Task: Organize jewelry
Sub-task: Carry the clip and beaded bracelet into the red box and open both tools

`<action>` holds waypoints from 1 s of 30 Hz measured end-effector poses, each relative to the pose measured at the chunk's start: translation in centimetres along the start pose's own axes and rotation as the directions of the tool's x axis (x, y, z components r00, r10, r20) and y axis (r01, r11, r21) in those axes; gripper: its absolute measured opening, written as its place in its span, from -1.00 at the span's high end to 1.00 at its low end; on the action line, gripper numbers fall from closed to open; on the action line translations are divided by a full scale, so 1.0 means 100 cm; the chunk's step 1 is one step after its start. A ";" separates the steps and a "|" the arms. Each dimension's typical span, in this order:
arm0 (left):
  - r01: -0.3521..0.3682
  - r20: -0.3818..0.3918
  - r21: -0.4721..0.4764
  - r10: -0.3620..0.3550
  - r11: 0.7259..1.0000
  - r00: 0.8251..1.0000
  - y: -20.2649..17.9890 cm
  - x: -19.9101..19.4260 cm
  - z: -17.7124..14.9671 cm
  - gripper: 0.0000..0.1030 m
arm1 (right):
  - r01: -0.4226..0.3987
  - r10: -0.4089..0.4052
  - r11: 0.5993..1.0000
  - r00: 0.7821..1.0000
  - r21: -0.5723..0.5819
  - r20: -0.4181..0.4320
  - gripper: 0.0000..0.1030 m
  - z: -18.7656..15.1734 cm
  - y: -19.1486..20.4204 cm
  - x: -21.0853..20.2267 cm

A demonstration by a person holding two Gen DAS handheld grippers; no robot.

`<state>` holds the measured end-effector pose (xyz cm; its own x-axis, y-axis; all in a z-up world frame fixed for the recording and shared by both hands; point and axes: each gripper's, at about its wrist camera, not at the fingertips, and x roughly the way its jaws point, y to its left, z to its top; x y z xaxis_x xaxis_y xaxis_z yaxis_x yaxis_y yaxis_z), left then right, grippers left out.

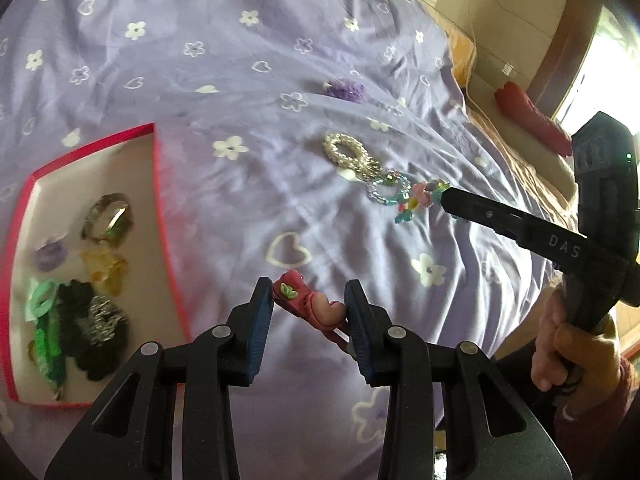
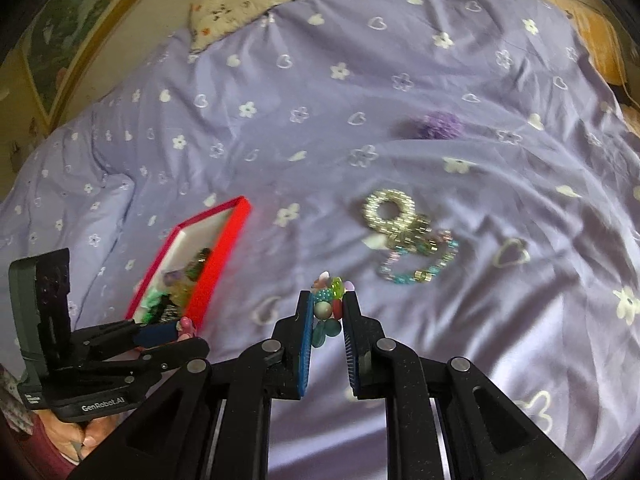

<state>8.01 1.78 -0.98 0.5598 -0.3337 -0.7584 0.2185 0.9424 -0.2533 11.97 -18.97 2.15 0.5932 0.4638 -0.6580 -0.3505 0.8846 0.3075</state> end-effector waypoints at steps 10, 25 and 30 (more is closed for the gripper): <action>-0.060 0.044 -0.092 0.064 0.994 0.997 0.050 -0.033 -0.010 0.33 | -0.065 0.064 0.996 0.998 -0.057 -0.012 0.73 0.005 0.046 0.014; -0.148 0.075 -0.219 0.167 0.965 0.983 0.122 -0.070 -0.031 0.33 | -0.180 0.172 0.977 0.982 -0.117 -0.077 0.73 0.003 0.112 0.052; -0.167 0.071 -0.246 0.190 0.955 0.979 0.141 -0.074 -0.036 0.33 | -0.212 0.200 0.969 0.975 -0.129 -0.099 0.72 0.002 0.131 0.064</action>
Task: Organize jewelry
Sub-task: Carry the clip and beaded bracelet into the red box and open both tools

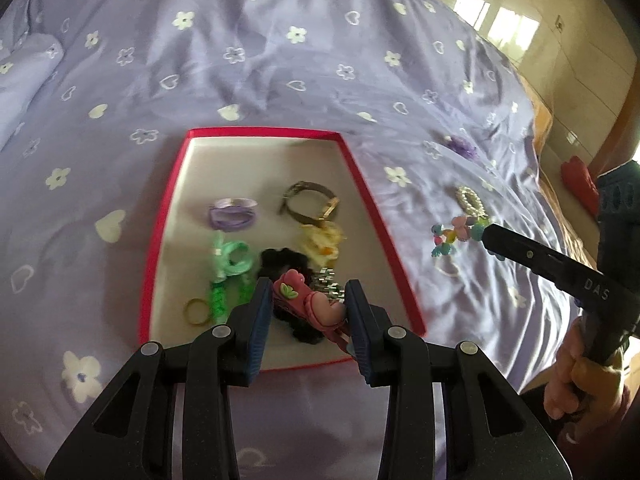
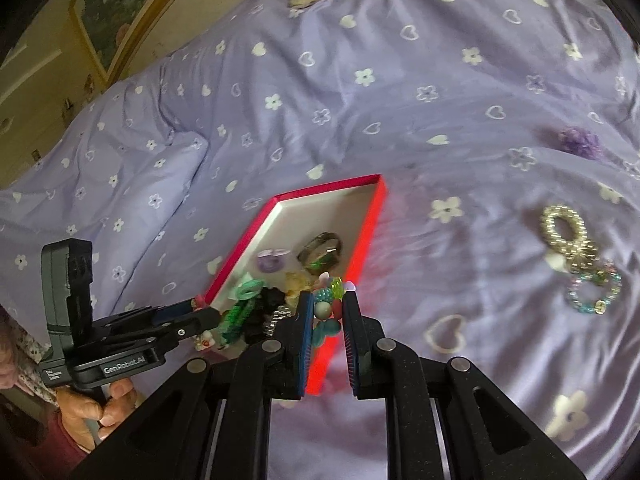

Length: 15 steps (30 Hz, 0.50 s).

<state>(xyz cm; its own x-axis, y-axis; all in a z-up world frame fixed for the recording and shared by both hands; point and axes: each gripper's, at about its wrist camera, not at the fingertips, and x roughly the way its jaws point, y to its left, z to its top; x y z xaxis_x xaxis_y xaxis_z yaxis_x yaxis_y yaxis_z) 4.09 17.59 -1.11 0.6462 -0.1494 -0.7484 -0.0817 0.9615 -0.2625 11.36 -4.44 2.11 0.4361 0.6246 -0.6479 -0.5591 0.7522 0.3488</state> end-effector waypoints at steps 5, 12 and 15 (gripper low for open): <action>-0.018 -0.005 -0.019 0.018 1.000 1.000 0.015 0.004 0.000 0.33 | -0.030 0.029 0.999 0.999 -0.021 -0.021 0.72 0.001 0.017 0.016; -0.045 -0.010 -0.029 0.045 0.999 0.999 0.030 0.011 0.001 0.33 | -0.069 0.066 0.996 0.996 -0.050 -0.055 0.72 0.001 0.039 0.042; -0.051 -0.014 -0.034 0.050 0.998 0.999 0.036 0.015 0.003 0.33 | -0.079 0.075 0.995 0.995 -0.058 -0.067 0.72 0.001 0.045 0.052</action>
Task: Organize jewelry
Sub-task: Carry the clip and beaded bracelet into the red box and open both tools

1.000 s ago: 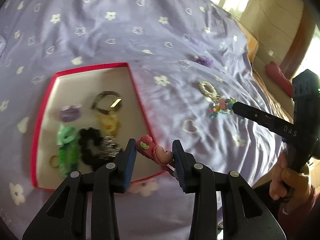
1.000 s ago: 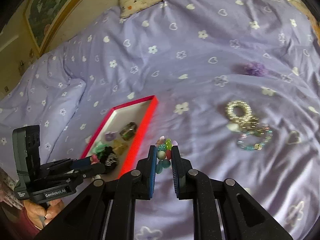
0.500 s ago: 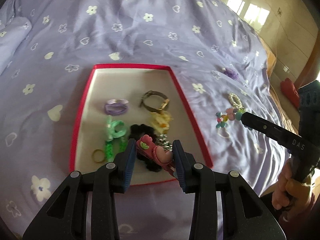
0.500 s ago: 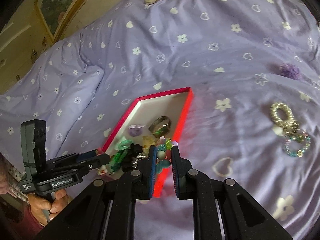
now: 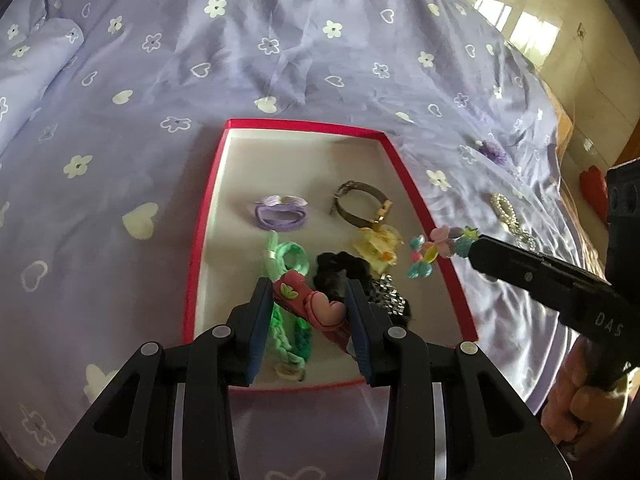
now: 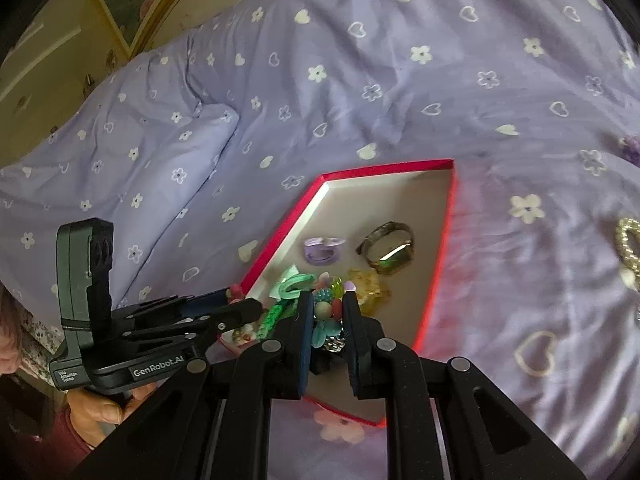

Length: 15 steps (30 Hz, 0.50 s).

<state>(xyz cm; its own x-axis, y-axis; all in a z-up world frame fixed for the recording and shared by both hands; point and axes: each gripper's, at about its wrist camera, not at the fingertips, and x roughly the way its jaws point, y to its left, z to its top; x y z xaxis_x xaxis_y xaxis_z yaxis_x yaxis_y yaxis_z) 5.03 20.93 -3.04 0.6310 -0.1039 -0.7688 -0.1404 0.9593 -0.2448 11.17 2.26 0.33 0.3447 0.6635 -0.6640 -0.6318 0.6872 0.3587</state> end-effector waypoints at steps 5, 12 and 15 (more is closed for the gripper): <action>-0.012 -0.024 -0.006 0.012 1.000 1.000 0.007 0.014 0.000 0.33 | 0.001 -0.001 1.000 0.999 0.000 -0.040 0.72 -0.004 -0.001 0.021; -0.029 -0.067 -0.012 0.028 1.000 0.997 0.014 0.032 -0.008 0.33 | 0.016 -0.013 1.000 0.994 0.022 -0.108 0.72 -0.017 -0.011 0.042; -0.028 -0.087 -0.016 0.027 0.999 0.996 0.016 0.038 -0.011 0.32 | 0.019 -0.015 0.999 0.991 0.032 -0.129 0.72 -0.020 -0.015 0.047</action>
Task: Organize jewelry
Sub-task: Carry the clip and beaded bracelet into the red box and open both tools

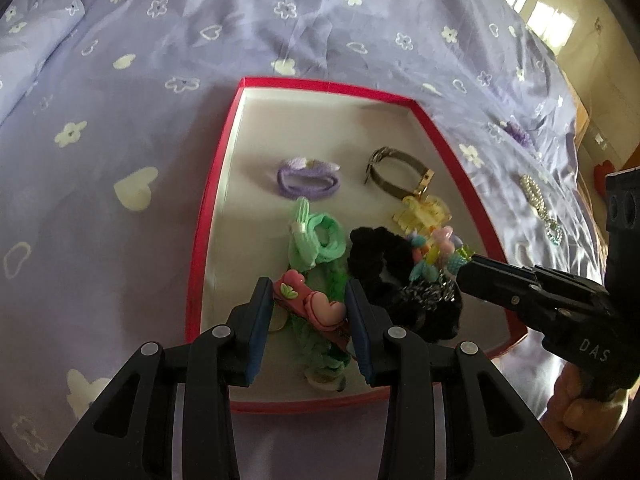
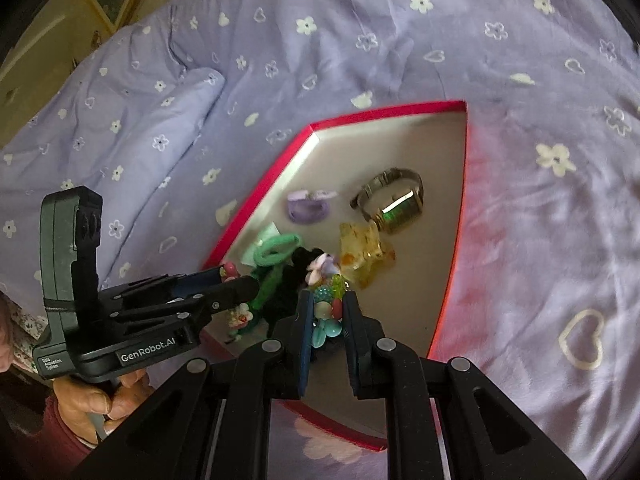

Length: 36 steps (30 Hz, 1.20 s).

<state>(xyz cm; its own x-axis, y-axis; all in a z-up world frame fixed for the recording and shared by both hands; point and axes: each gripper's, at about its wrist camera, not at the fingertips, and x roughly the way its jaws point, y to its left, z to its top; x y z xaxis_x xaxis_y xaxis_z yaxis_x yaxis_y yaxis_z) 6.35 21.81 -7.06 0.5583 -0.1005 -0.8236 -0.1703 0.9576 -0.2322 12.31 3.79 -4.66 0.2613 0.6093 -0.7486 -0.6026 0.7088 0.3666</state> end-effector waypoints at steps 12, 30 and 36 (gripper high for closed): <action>0.003 -0.008 -0.013 -0.003 1.000 1.000 0.002 0.002 0.000 0.31 | -0.012 0.012 1.000 1.000 0.010 -0.022 0.68 -0.002 -0.001 0.006; 0.000 -0.015 -0.025 0.000 1.000 1.000 0.004 0.002 -0.001 0.15 | -0.016 0.016 1.000 1.000 0.023 -0.018 0.61 -0.002 -0.003 0.004; -0.006 -0.013 -0.040 0.005 0.999 1.000 0.007 -0.001 -0.004 0.05 | -0.021 0.021 1.000 1.000 0.021 -0.014 0.44 -0.002 -0.001 0.003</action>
<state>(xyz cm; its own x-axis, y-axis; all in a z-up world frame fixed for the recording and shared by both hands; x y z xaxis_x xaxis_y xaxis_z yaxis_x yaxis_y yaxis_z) 5.88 22.36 -7.31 0.5464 -0.0992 -0.8316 -0.2058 0.9466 -0.2481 12.31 3.80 -5.03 0.2378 0.6192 -0.7484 -0.5919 0.7033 0.3938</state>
